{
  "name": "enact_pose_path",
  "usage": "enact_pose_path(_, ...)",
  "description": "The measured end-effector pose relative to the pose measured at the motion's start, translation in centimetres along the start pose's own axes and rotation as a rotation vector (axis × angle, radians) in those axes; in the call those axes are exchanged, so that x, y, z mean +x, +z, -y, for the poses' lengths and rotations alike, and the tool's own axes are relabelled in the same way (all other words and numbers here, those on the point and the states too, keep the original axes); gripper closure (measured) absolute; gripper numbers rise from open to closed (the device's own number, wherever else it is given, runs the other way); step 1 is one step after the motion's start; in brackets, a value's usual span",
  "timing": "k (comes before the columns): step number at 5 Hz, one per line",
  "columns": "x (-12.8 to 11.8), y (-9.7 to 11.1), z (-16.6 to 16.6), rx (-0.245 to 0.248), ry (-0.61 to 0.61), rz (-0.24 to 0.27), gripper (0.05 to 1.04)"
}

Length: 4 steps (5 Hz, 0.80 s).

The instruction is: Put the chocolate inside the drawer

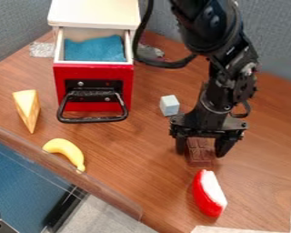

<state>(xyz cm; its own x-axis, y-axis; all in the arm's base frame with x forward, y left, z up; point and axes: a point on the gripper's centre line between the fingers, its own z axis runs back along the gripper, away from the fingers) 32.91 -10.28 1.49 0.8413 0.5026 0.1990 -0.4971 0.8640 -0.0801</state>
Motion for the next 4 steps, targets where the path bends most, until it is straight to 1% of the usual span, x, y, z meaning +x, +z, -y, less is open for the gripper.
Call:
enact_pose_path(1, 0.15, -0.65, 0.16, 0.004, -0.002, 0.003, 0.135)
enact_pose_path(2, 0.25, -0.83, 0.08, 0.011, -0.009, 0.013, 0.416)
enact_pose_path(3, 0.14, -0.76, 0.25, 0.013, -0.013, 0.015, 0.502)
enact_pose_path(4, -0.21, -0.19, 0.7, -0.017, -0.035, -0.006, 0.502)
